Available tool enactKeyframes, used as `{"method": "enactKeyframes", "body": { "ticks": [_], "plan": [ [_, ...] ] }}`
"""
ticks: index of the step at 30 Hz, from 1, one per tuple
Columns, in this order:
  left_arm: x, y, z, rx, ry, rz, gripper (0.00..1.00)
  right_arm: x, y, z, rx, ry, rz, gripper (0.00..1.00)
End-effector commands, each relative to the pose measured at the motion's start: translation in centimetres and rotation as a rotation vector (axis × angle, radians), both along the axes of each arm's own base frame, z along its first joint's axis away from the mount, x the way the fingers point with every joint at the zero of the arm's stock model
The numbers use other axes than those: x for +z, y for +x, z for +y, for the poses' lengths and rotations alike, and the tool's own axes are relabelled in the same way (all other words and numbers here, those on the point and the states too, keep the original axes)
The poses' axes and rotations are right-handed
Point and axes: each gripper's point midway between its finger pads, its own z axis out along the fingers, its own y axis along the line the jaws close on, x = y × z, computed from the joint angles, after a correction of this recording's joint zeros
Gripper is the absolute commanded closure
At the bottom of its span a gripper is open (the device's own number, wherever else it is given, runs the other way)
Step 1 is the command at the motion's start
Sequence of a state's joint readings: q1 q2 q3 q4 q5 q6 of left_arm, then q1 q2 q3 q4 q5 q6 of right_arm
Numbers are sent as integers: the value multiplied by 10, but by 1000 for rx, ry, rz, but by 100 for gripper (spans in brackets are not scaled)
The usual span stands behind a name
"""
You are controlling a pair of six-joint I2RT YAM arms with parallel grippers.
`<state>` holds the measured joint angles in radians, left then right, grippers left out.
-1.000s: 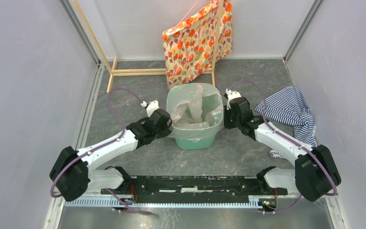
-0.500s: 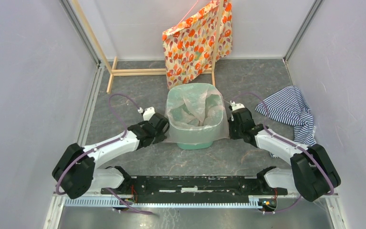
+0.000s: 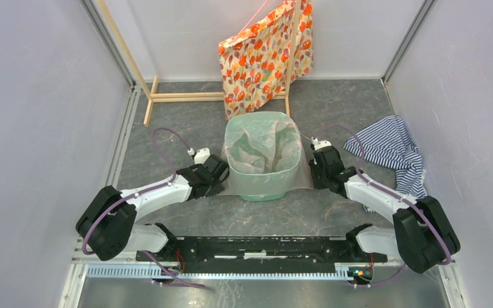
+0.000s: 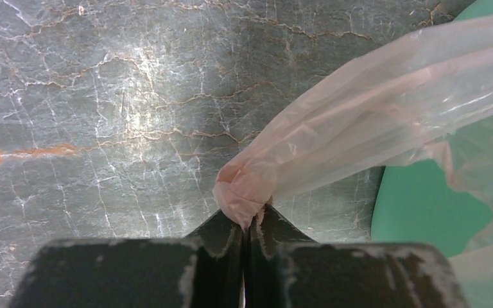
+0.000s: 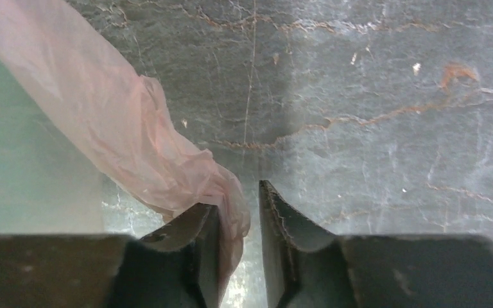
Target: Put the trash bags into the trash bin
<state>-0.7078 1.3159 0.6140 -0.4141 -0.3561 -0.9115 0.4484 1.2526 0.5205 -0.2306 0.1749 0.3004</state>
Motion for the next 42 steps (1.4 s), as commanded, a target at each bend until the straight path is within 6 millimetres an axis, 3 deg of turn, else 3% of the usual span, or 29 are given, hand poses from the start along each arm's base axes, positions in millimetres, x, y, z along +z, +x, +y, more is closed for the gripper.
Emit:
{"method": "enactKeyframes", "body": {
  "ticks": [1, 5, 8, 13, 18, 22, 27, 30, 33, 38, 42],
  "plan": [
    [13, 3, 4, -11, 6, -24, 84, 42, 10, -4, -1, -19, -51, 58],
    [31, 5, 3, -12, -13, -52, 68, 76, 15, -3, 7, -13, -81, 33],
    [39, 3, 5, -8, -22, -65, 61, 105, 19, -1, 1, 4, -124, 27],
    [56, 1, 10, 3, -38, -98, 57, 168, 32, 4, -2, 47, -221, 23],
    [71, 1, 15, 4, -23, -118, 56, 242, 44, 26, 70, 137, -319, 21],
    [86, 4, 16, 6, -30, -151, 56, 298, 46, 54, 143, 177, -396, 21],
    [100, 7, 17, 3, -19, -170, 55, 342, 35, 100, 244, 203, -451, 25],
    [111, 10, 16, 2, -22, -190, 55, 345, 25, 134, 317, 212, -439, 28],
    [119, 12, 18, 2, -15, -207, 55, 330, 20, 156, 356, 180, -411, 32],
    [128, 13, 21, 6, -11, -225, 55, 297, 8, 190, 416, 133, -354, 35],
    [132, 14, 21, 7, -15, -237, 55, 255, 11, 192, 400, 58, -304, 35]
  ]
}}
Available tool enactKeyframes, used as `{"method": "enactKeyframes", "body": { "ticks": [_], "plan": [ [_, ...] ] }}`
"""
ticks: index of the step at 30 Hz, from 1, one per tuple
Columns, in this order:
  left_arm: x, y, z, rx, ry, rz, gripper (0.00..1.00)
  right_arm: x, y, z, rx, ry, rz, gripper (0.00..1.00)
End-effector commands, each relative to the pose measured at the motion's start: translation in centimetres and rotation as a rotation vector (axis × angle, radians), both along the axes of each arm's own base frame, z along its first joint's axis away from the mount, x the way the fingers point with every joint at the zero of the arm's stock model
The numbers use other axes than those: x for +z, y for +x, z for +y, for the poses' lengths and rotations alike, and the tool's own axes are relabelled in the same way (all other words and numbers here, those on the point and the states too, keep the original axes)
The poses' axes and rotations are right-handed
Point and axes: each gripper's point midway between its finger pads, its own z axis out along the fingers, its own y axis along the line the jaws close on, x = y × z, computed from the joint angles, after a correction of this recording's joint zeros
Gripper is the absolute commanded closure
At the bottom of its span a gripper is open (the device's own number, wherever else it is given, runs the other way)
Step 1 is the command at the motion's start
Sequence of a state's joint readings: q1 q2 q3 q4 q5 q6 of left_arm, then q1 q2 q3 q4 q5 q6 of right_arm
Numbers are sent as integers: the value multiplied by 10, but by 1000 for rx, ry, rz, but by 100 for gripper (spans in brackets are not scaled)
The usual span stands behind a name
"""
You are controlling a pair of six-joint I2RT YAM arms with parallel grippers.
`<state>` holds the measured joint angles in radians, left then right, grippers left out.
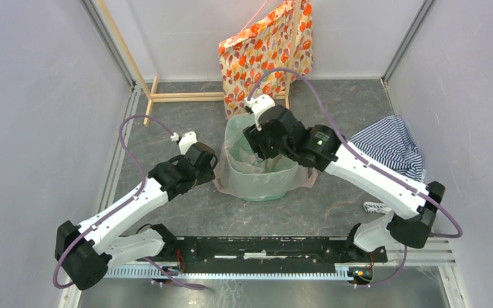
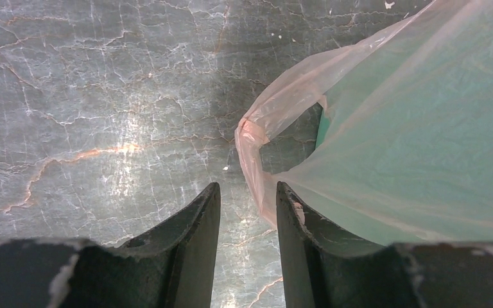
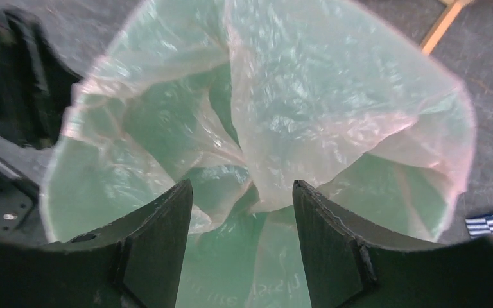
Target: Put the trash bags into the trash bin
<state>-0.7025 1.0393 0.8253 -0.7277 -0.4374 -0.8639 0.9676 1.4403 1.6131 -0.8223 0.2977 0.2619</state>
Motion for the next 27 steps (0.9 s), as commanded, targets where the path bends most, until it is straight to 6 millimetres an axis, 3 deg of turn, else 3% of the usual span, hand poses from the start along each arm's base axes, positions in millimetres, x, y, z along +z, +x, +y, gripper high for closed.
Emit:
{"method": "enactKeyframes", "body": {
  "ticks": [1, 7, 14, 27],
  "plan": [
    [21, 7, 5, 0, 16, -60, 56, -34, 9, -5, -76, -66, 1, 34],
    [22, 9, 3, -8, 14, -69, 55, -85, 10, -4, -80, -134, 39, 25],
    [18, 12, -3, -25, 3, -67, 55, -117, 18, 3, -77, -174, 66, 20],
    [9, 16, -15, -68, -12, -57, 56, -176, 21, -7, -65, -237, 163, 21]
  ]
}}
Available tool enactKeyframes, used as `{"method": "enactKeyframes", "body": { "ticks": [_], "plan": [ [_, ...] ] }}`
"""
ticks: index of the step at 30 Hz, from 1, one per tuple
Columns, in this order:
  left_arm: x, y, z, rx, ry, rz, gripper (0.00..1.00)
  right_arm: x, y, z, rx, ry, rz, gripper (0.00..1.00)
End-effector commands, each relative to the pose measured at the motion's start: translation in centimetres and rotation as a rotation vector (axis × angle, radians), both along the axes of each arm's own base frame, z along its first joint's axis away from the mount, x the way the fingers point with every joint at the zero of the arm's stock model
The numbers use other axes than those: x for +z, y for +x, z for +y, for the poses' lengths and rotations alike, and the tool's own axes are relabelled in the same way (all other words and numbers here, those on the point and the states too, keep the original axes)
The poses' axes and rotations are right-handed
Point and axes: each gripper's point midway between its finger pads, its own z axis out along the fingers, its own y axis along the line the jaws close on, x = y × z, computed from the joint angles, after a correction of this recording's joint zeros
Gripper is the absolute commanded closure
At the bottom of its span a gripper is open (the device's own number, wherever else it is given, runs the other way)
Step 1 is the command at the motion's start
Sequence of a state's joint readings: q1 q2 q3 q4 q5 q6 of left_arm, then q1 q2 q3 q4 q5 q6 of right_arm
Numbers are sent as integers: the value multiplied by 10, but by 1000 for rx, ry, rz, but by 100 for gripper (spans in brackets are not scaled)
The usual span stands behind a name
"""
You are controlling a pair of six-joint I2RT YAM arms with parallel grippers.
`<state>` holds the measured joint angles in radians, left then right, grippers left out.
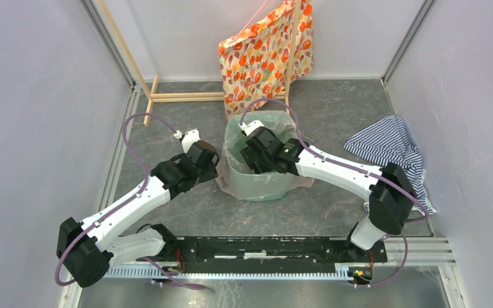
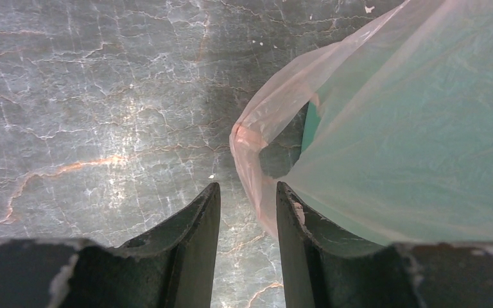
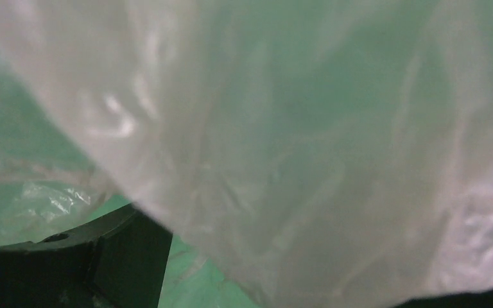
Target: Put the trash bags into the trash bin
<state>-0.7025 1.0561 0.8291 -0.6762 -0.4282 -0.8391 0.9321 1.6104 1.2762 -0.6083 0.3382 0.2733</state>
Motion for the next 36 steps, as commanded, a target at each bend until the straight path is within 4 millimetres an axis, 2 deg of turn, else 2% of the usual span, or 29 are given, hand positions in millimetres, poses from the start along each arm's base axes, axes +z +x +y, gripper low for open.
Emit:
{"method": "enactKeyframes", "body": {
  "ticks": [1, 12, 16, 21, 26, 36],
  "plan": [
    [5, 8, -8, -46, 0, -31, 56, -17, 4, 2, 2, 9, 18, 21],
    [1, 8, -10, -55, -6, -22, 57, -56, 7, -8, -1, -53, 74, 20],
    [1, 7, -9, -53, -4, -23, 57, -66, 6, -17, -23, -81, 75, 20],
    [-1, 6, -8, -53, 0, -17, 57, -58, 7, -25, -23, -102, 10, 20],
    [-2, 7, -10, -57, 1, -13, 57, -48, 6, -24, -7, -92, -35, 20],
    [-3, 8, -11, -61, 9, -9, 57, -80, -5, -29, 23, -154, 26, 22]
  ]
}}
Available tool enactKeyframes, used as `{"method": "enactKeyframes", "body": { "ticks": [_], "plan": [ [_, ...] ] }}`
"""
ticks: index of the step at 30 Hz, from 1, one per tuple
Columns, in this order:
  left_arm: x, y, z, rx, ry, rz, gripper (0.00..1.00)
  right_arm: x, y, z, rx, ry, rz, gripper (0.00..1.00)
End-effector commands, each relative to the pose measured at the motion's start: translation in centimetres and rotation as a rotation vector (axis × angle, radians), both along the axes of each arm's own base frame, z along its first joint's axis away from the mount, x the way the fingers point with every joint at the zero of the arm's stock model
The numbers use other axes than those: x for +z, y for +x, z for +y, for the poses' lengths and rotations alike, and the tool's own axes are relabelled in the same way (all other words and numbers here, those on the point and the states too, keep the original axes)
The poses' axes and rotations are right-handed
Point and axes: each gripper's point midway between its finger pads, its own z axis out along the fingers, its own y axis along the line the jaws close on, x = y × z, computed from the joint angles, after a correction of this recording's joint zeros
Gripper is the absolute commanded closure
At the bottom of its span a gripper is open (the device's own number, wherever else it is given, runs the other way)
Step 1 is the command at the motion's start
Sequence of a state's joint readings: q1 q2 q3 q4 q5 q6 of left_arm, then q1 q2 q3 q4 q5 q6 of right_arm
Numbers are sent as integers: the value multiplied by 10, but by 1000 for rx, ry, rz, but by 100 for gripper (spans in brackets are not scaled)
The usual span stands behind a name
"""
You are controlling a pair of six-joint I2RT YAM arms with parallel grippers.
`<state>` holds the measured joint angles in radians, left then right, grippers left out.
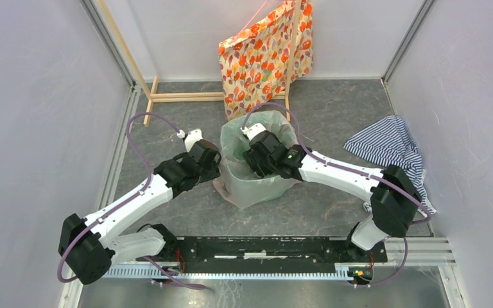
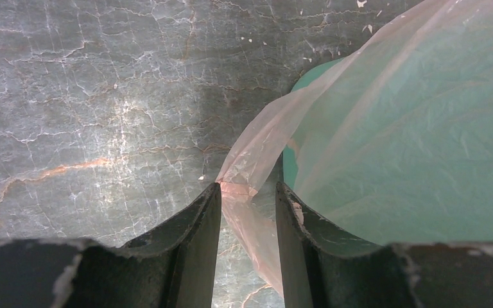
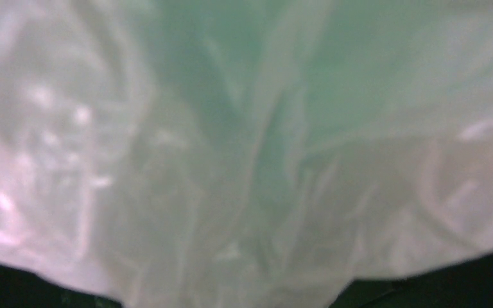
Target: Put the trash bags into the trash bin
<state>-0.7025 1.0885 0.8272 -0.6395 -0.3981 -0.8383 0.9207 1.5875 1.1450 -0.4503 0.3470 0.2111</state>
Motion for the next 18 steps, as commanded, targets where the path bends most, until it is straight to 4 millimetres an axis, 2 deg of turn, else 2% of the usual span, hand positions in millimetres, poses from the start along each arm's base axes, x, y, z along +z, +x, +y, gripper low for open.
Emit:
{"method": "enactKeyframes", "body": {
  "ticks": [1, 7, 12, 18],
  "plan": [
    [2, 5, -1, -42, 27, -22, 57, -62, -11, -24, -16, -159, 77, 22],
    [2, 5, -2, -50, 30, -17, 57, -74, -13, -25, -13, -205, 121, 23],
    [5, 6, -2, -51, 30, -25, 57, -65, -9, -11, 11, -188, 161, 23],
    [6, 6, -3, -51, 25, -27, 57, -56, -9, -5, 30, -189, 219, 23]
  ]
}}
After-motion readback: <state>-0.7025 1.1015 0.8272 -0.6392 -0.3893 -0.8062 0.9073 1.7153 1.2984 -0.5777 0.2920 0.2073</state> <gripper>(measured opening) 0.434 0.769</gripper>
